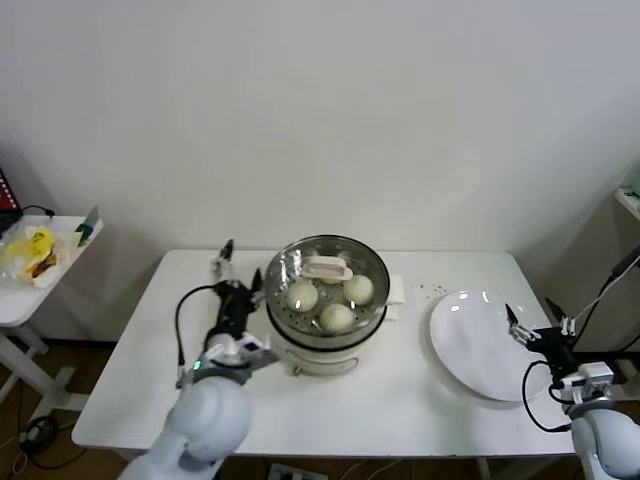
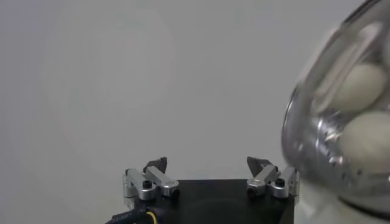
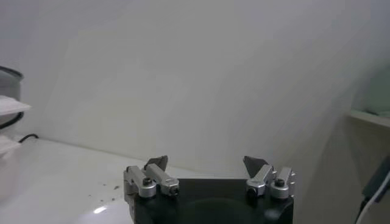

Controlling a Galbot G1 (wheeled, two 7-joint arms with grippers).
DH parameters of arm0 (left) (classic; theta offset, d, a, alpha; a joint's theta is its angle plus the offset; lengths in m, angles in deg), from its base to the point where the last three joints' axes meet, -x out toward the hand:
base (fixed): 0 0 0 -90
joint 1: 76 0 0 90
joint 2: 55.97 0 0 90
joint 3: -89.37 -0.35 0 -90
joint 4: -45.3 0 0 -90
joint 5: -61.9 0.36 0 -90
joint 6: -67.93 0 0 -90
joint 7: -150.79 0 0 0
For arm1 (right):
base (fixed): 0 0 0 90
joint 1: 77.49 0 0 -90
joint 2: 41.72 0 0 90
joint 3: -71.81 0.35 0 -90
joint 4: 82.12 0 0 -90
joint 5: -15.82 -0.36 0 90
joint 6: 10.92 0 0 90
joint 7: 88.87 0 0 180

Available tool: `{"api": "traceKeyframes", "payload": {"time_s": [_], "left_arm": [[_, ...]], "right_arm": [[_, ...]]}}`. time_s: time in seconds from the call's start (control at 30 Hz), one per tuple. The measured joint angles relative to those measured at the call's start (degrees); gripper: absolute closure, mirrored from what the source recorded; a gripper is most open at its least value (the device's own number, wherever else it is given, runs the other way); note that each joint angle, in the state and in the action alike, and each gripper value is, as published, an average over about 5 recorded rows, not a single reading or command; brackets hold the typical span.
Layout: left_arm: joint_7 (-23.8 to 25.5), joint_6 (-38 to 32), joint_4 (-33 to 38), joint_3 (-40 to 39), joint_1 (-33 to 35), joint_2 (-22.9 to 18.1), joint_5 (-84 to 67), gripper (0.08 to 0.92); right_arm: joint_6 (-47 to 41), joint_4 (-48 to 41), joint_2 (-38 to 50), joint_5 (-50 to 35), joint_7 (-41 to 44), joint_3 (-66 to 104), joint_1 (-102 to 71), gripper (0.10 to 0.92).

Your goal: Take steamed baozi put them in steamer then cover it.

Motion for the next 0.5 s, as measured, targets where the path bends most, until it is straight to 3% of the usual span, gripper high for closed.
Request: {"api": "traceKeyframes", "payload": {"time_s": [0.2, 0.5], "left_arm": [[-5.91, -4.96, -0.76, 11.45, 6.83, -1.19, -18.01, 0.177], [-7.83, -27.14, -5.44, 25.46, 16.13, -6.29, -36.43, 0.177]], "right_arm": [[0.41, 0.89, -0.72, -0.45, 0.74, -0.56, -1.03, 0.203], [2.26, 2.25, -2.39, -1.68, 2.43, -1.31, -3.03, 0.203]]}}
